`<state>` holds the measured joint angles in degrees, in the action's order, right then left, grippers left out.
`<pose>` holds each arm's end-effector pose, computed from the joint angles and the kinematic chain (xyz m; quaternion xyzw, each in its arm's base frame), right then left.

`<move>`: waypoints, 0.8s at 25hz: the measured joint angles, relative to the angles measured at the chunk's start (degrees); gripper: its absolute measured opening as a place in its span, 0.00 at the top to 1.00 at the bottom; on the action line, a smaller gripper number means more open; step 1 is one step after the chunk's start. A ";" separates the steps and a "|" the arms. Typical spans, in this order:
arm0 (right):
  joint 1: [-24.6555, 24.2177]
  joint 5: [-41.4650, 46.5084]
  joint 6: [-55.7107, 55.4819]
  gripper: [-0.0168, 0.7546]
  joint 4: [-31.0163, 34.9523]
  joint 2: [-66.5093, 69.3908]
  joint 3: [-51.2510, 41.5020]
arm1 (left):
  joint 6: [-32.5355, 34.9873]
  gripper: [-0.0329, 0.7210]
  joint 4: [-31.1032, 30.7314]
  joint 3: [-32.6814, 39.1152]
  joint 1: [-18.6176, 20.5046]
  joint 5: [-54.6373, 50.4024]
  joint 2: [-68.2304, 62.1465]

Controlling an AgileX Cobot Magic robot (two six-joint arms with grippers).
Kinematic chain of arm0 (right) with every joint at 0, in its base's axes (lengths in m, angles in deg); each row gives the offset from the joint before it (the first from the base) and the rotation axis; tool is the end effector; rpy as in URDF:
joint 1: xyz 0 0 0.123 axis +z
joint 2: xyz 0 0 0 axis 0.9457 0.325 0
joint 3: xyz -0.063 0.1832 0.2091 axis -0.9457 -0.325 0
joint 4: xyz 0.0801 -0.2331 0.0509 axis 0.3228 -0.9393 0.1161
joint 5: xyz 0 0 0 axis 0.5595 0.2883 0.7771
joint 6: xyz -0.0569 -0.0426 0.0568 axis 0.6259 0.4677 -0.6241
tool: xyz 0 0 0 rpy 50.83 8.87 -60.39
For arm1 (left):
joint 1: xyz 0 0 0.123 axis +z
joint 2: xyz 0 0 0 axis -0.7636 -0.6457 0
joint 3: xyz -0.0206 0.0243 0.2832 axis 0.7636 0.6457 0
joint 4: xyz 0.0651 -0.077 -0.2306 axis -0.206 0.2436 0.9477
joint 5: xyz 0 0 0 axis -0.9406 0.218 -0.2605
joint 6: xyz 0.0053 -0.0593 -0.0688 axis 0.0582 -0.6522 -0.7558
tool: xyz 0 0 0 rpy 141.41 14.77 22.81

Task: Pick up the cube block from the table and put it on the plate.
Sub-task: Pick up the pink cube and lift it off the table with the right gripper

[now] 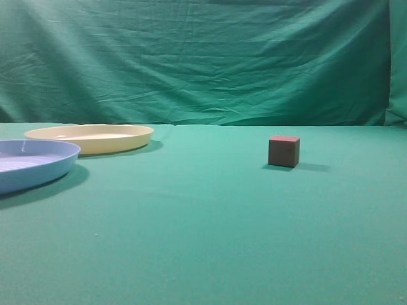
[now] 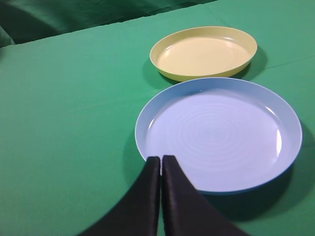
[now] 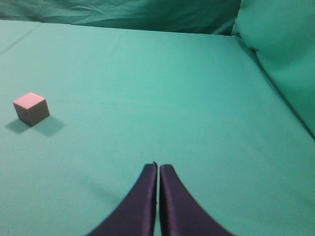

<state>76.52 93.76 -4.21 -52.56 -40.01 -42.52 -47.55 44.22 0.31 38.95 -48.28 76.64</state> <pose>0.0522 0.0043 0.1710 -0.0521 0.8055 0.0140 0.5901 0.0526 -0.0041 0.1765 0.0966 0.7902 0.0000 0.6052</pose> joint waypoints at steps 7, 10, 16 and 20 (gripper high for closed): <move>0.00 -4.29 -1.08 0.98 2.91 0.00 -0.13 | 0.00 0.96 0.00 0.00 0.00 0.00 0.00; 0.00 -13.61 -1.86 0.98 9.16 0.00 -0.13 | 0.00 0.96 0.00 0.00 0.00 0.00 0.00; 3.45 -8.95 -1.86 0.98 10.47 3.22 6.70 | 0.00 0.96 0.00 0.00 0.00 0.00 0.00; 5.71 -2.19 -0.81 0.98 10.51 16.55 15.67 | 0.00 0.96 0.00 0.00 0.00 0.00 0.00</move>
<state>82.22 91.57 -5.02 -42.06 -23.46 -26.85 -47.55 44.22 0.31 38.95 -48.28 76.64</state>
